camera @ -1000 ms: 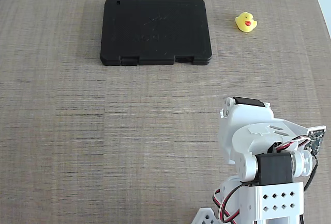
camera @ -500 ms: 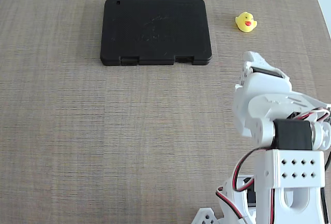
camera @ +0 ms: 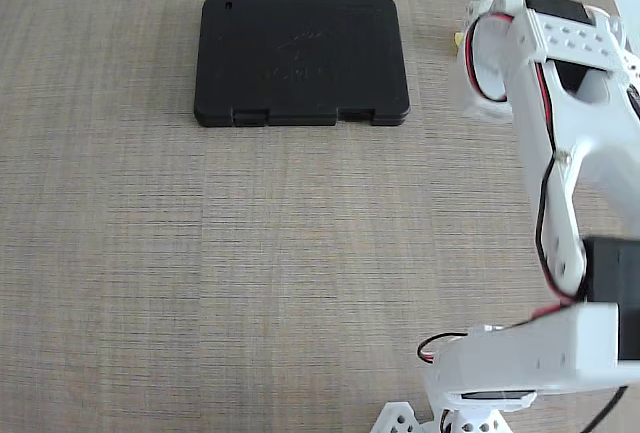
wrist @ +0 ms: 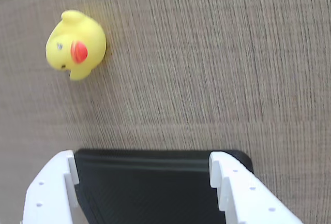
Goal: Grasp a duck and put it on the black surface.
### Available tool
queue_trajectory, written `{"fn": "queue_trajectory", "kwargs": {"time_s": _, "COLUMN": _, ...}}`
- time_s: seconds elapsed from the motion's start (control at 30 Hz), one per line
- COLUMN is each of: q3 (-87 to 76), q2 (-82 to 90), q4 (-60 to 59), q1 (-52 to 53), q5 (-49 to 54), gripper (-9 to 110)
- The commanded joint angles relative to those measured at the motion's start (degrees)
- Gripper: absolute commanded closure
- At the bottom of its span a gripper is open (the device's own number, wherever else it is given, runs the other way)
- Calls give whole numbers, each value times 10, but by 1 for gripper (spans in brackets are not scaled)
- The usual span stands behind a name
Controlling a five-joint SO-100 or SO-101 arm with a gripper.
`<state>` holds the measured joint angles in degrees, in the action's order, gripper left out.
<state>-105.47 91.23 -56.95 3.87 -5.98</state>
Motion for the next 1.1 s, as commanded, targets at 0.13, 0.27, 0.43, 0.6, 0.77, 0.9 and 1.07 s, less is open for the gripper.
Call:
{"fn": "queue_trajectory", "kwargs": {"time_s": 0.13, "q3": 340, "q2": -202, "q4": -148, "q1": 27, "q5": 4, "gripper": 76}}
{"fn": "queue_trajectory", "kwargs": {"time_s": 0.27, "q3": 475, "q2": -293, "q4": -197, "q1": 28, "q5": 4, "gripper": 76}}
{"fn": "queue_trajectory", "kwargs": {"time_s": 0.43, "q3": 566, "q2": -388, "q4": -216, "q1": 24, "q5": 3, "gripper": 76}}
{"fn": "queue_trajectory", "kwargs": {"time_s": 0.6, "q3": 601, "q2": -439, "q4": -216, "q1": 27, "q5": 3, "gripper": 76}}
{"fn": "queue_trajectory", "kwargs": {"time_s": 0.77, "q3": 619, "q2": -465, "q4": -209, "q1": 28, "q5": 3, "gripper": 76}}
{"fn": "queue_trajectory", "kwargs": {"time_s": 0.9, "q3": 652, "q2": -497, "q4": -210, "q1": 28, "q5": 2, "gripper": 76}}
{"fn": "queue_trajectory", "kwargs": {"time_s": 1.07, "q3": 691, "q2": -519, "q4": -216, "q1": 29, "q5": 2, "gripper": 76}}
